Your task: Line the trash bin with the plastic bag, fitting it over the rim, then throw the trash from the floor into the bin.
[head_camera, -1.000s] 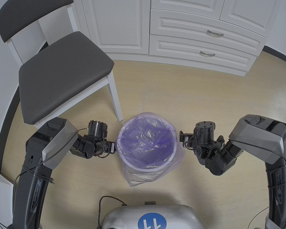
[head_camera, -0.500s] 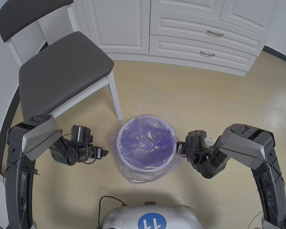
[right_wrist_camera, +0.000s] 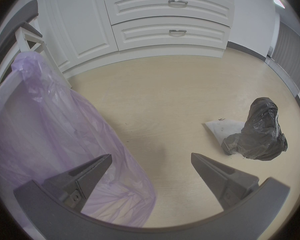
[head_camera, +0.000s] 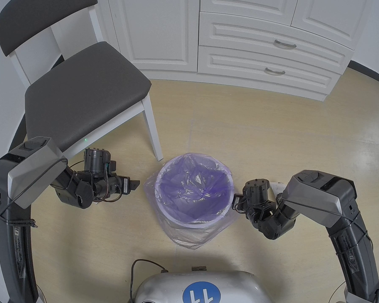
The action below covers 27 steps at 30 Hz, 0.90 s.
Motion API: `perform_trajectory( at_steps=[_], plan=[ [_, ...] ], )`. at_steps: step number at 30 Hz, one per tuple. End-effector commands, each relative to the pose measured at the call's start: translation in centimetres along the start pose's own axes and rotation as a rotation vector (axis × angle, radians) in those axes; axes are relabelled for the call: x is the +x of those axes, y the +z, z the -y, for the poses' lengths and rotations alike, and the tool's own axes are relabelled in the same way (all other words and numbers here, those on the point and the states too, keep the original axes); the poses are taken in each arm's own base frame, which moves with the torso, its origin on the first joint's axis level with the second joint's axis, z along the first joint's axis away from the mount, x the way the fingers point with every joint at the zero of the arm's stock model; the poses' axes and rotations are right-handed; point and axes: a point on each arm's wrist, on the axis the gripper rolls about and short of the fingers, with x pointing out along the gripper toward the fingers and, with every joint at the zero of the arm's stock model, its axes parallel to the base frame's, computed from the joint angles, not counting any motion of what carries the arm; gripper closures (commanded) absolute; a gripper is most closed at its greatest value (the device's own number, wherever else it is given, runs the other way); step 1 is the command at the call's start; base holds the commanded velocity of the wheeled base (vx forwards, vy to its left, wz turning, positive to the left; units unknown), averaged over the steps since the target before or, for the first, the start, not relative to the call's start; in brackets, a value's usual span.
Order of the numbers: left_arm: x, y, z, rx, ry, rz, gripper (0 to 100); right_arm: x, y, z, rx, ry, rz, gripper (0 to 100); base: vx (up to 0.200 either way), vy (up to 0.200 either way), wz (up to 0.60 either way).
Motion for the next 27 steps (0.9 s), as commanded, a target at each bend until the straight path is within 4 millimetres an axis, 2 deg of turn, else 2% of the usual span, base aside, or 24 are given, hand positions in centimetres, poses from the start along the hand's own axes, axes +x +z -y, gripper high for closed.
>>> perform_trajectory(
  at_steps=[1,3,5,7,9,10,12,13,16,21,27],
  plan=[
    [1.5,-1.5,1.6,0.017,-0.024,-0.027,0,0.1,-0.2,0.0,-0.002,-0.002,-0.004,0,0.000,0.000,0.00],
    [2.6,-2.5,2.2,0.024,-0.030,-0.046,0,0.1,-0.3,0.1,-0.002,-0.002,-0.005,0,0.000,0.000,0.00],
    [2.6,-2.5,2.2,0.024,-0.030,-0.046,0,0.1,-0.3,0.1,-0.002,-0.002,-0.005,0,0.000,0.000,0.00],
    [3.9,-3.3,3.1,0.031,-0.045,-0.062,0,0.1,-0.3,0.1,-0.002,-0.002,-0.005,0,0.000,0.000,0.00],
    [4.3,-3.4,3.1,0.032,-0.046,-0.062,0,0.1,-0.3,0.1,-0.002,-0.002,-0.005,0,0.000,0.000,0.00],
    [5.4,-3.6,3.2,0.033,-0.035,-0.060,0,0.1,-0.2,0.0,-0.002,-0.002,-0.004,0,0.000,0.000,0.00],
    [5.6,-3.7,3.2,0.033,-0.032,-0.060,0,0.1,-0.2,0.0,-0.002,-0.002,-0.004,0,0.000,0.000,0.00],
    [7.0,-4.4,3.3,0.035,-0.029,-0.072,0,0.0,0.0,0.0,0.000,0.000,0.000,0,0.000,0.000,0.00],
    [8.4,-4.2,4.0,0.040,-0.041,-0.059,0,-0.1,0.1,-0.1,0.000,0.003,0.001,0,0.000,0.000,0.00],
    [9.4,-3.6,5.6,0.000,-0.067,-0.039,0,-0.4,0.0,-0.3,-0.005,0.007,-0.004,0,0.000,0.000,0.00],
    [9.4,-4.1,6.0,0.003,-0.061,-0.052,0,-0.6,-0.7,-0.8,-0.019,0.018,-0.020,0,0.000,0.000,0.00]
  ],
)
